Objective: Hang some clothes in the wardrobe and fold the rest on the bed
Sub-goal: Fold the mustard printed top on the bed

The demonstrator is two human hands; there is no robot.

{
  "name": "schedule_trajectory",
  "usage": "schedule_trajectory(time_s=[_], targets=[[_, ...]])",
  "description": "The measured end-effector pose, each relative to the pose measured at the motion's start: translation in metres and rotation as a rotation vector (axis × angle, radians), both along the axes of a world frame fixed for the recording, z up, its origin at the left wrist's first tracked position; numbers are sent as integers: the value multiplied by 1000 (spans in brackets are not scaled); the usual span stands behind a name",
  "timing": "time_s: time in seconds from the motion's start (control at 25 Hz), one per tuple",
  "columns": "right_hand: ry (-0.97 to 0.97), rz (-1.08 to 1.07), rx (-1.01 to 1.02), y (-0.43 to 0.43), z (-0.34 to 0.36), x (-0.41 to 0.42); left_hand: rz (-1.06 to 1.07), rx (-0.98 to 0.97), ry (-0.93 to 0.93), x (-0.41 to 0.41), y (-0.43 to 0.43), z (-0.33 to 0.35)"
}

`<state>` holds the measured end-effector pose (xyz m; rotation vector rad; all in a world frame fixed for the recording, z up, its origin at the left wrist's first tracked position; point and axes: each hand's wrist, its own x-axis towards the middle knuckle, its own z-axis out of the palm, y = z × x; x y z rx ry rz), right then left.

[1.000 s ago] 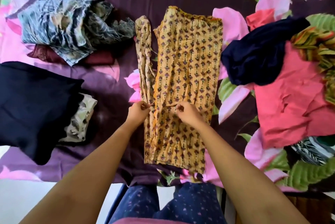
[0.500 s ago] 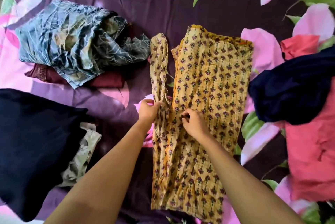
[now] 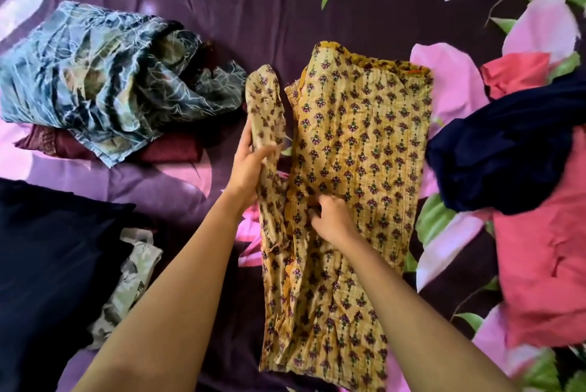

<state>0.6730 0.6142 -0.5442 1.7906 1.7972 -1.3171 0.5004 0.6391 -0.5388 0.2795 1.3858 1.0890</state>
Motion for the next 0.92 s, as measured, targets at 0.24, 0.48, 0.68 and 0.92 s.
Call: schedule_trajectory(time_s=[0.24,0.48,0.68,0.92], targets=[[449,-1275,128,-4,-7,49,-1354,423,1098,103,10,24],[281,-1452,345,-9,-18,96,-1729,334,1280,145,-31,0],[213,-658,513,2,-18,95,-1426,303,924,137,-44,-13],[63,-207,428,13,-31,111,-928,202,1069,124,-46,-31]])
